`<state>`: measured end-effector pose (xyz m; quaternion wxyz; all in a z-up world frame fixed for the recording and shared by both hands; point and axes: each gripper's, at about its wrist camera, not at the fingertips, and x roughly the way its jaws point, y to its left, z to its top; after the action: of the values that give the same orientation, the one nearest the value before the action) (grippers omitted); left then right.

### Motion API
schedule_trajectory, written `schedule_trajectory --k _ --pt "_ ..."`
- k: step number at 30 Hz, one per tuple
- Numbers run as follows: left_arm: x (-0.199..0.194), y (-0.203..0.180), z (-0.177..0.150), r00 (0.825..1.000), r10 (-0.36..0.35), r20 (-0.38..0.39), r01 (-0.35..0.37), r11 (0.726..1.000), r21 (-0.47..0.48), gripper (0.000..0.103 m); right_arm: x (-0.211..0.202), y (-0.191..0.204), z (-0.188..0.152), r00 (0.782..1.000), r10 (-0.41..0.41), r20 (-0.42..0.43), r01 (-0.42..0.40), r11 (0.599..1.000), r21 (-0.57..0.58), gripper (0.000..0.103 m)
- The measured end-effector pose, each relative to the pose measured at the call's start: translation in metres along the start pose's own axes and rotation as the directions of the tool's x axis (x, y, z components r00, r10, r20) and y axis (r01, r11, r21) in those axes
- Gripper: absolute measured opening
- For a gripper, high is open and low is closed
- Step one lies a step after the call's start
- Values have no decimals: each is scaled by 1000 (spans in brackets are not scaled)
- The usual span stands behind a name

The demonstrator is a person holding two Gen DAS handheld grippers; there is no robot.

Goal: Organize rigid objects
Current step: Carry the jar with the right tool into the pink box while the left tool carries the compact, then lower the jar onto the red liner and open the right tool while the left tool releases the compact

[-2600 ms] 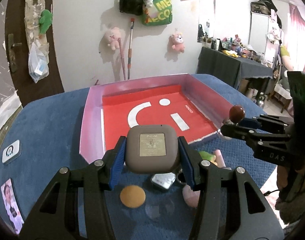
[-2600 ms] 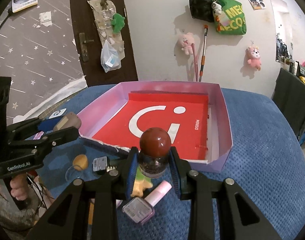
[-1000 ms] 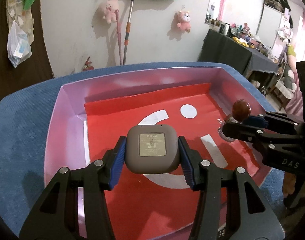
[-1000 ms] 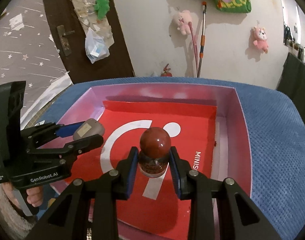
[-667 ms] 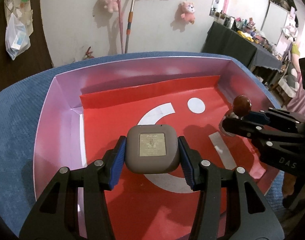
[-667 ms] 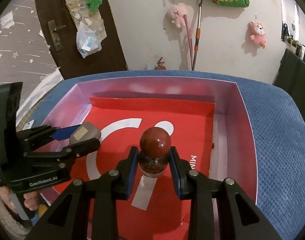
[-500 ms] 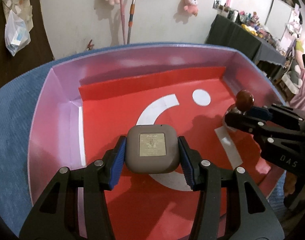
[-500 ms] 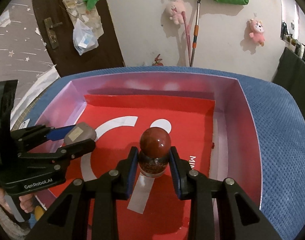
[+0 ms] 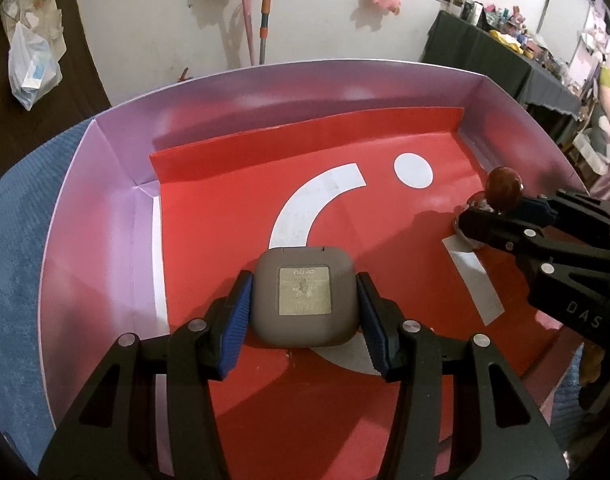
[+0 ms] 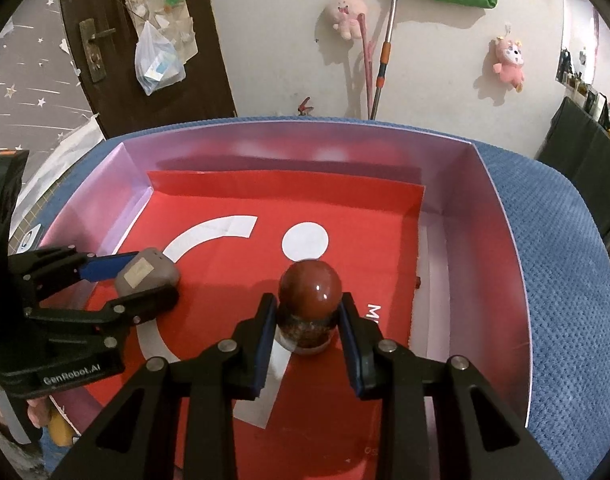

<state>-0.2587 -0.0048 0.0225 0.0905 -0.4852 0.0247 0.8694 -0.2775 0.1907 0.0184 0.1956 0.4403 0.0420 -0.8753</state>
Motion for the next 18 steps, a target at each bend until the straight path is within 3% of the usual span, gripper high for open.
schedule_trajectory --k 18 --pt "0 7 1 1000 -28 3 28 999 -23 49 0 0 -2 1000 5 1 -5 1000 6 34"
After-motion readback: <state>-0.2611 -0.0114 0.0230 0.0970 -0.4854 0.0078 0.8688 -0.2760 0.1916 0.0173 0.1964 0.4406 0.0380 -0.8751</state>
